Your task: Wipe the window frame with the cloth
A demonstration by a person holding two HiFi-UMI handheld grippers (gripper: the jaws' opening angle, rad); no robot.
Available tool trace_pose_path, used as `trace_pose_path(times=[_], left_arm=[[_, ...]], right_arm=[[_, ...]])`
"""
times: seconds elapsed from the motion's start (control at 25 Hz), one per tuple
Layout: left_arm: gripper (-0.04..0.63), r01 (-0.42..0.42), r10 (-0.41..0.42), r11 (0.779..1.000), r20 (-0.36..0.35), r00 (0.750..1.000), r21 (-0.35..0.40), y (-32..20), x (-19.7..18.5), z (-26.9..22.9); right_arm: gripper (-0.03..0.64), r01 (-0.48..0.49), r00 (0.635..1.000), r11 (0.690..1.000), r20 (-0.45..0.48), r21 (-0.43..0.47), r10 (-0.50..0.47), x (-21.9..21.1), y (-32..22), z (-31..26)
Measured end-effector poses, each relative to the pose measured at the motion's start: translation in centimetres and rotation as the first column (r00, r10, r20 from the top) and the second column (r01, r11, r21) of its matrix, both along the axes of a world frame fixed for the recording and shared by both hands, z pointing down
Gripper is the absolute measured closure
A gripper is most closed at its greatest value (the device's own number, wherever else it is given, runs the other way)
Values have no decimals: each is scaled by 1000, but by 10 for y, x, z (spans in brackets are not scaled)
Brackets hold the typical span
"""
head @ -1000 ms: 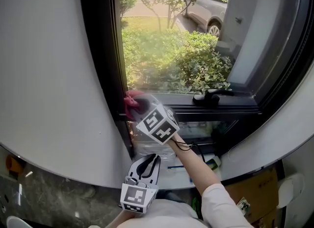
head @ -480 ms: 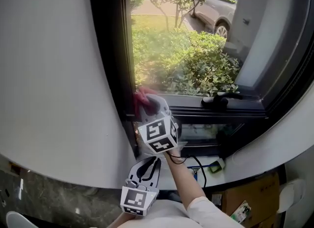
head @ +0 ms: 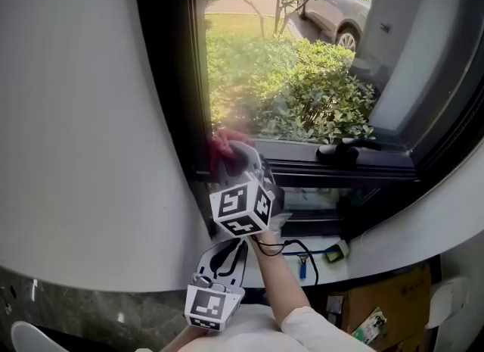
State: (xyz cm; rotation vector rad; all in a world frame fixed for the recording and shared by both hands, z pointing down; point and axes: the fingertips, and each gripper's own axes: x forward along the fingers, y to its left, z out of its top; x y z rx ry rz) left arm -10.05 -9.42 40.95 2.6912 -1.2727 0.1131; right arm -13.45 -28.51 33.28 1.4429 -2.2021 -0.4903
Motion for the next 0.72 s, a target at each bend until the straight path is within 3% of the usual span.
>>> trace_pose_path(times=[0.2, 0.72], left_arm=[[554, 14, -14, 1000, 3, 1000, -9, -2, -2, 3], [554, 20, -20, 1000, -1, 1000, -12, -3, 2, 5]], right_arm=[[541, -32, 999, 999, -31, 11, 32, 8, -3, 1], [541, -44, 999, 999, -6, 2, 44, 22, -2, 1]])
